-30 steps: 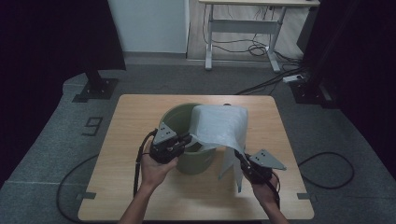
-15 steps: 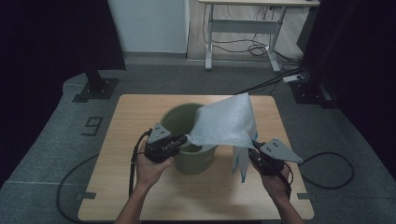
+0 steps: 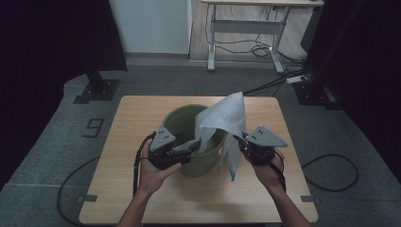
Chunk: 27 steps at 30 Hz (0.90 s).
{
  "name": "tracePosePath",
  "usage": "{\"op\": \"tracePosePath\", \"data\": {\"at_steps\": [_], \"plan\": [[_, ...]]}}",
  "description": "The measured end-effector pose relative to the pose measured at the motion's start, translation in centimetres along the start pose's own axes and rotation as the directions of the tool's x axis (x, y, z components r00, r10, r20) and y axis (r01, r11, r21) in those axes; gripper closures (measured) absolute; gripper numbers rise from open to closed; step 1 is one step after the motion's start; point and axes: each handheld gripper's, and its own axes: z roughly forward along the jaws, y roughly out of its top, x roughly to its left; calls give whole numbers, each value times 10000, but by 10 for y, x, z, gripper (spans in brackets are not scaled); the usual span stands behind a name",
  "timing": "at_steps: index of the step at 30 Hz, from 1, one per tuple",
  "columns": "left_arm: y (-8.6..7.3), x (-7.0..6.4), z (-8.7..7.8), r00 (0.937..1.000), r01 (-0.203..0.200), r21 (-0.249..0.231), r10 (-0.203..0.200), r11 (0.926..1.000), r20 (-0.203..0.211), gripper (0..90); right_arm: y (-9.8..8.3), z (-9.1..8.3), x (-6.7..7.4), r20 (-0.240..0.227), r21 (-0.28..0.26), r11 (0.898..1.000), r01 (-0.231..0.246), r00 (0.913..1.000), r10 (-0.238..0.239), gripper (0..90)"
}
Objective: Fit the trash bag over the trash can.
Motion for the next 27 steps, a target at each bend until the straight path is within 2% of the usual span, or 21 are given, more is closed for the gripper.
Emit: {"op": "tracePosePath", "data": {"at_steps": [5, 9, 12, 15, 16, 18, 19, 22, 25, 27], "plan": [[2, -1, -2, 9998, -39, -168, 42, 9999, 172, 281, 1, 2, 1, -43, -37, 10000, -21, 10000, 21, 885], [3, -2, 2, 9998, -165, -188, 167, 9997, 132, 312, 0, 0, 1, -56, -173, 9998, -94, 9999, 93, 885], [4, -4, 9, 9997, -230, -77, 231, 9997, 103, 380, -1, -1, 3, -165, -276, 9996, -116, 9998, 111, 885], [4, -5, 13, 9994, -351, 111, 351, 9993, -18, 525, -3, 1, 6, -328, -290, 9996, 23, 9995, -32, 885], [5, -3, 15, 9997, -219, 311, 216, 9993, 102, 593, -5, 1, 7, -373, -282, 9996, 44, 9993, -55, 885], [5, 1, 16, 9996, 13, 383, -24, 9993, 285, 684, -8, 2, 8, -481, -291, 9996, -9, 9988, -5, 882], [5, 2, 17, 9997, 66, 407, -75, 9992, 231, 718, -11, 3, 7, -569, -317, 9995, -76, 9984, 58, 874], [3, 4, 18, 9998, 100, 441, -92, 9990, -188, 740, -19, 3, 3, -597, -375, 9988, -313, 9978, 290, 822], [0, 6, 17, 9997, 177, 456, -169, 9988, -180, 768, -27, 2, -2, -586, -381, 9982, -464, 9973, 441, 756], [-1, 8, 16, 9997, 220, 451, -217, 9987, -82, 803, -33, 1, -7, -516, -319, 9968, -728, 9961, 711, 690]]}}
